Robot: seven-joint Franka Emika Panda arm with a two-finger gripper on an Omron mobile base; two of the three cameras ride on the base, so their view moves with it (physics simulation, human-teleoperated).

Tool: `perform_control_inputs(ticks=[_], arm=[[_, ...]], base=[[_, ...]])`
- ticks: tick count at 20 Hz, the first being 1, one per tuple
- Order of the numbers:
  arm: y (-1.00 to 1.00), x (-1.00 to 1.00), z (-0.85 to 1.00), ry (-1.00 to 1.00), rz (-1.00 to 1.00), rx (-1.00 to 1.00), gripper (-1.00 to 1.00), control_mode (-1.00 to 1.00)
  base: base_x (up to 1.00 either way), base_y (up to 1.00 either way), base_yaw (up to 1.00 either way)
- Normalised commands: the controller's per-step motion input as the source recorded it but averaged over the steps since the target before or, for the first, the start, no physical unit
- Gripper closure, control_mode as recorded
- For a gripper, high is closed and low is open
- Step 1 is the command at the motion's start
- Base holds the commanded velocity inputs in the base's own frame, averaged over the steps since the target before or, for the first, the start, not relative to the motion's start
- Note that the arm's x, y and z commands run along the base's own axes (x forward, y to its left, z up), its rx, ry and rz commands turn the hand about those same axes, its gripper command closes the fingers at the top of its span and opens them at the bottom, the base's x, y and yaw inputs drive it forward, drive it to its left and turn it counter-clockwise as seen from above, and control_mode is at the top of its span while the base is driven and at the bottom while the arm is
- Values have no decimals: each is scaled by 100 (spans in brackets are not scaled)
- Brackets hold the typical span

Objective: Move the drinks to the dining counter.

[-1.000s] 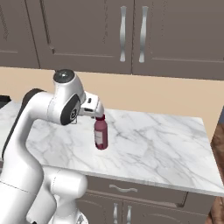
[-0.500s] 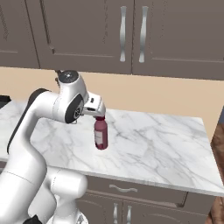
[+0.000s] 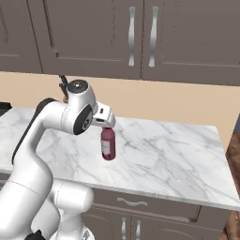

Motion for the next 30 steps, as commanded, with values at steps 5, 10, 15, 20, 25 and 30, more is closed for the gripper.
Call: perform_control_inputs(ticks=[5,10,15,20,25,30], arm=[[0,21,-22,0,0,0,-100,-100],[-2,11,-16,0,0,0,-100,-100],[-4,20,-9,0,0,0,-100,-100],[-6,31,-1,0,0,0,-100,-100],[-5,29,-6,0,0,0,-100,-100],[-1,25,-13,0,0,0,-100,-100]], base=[[0,0,0],[0,0,0],[0,0,0],[0,0,0],[0,0,0],[0,0,0]])
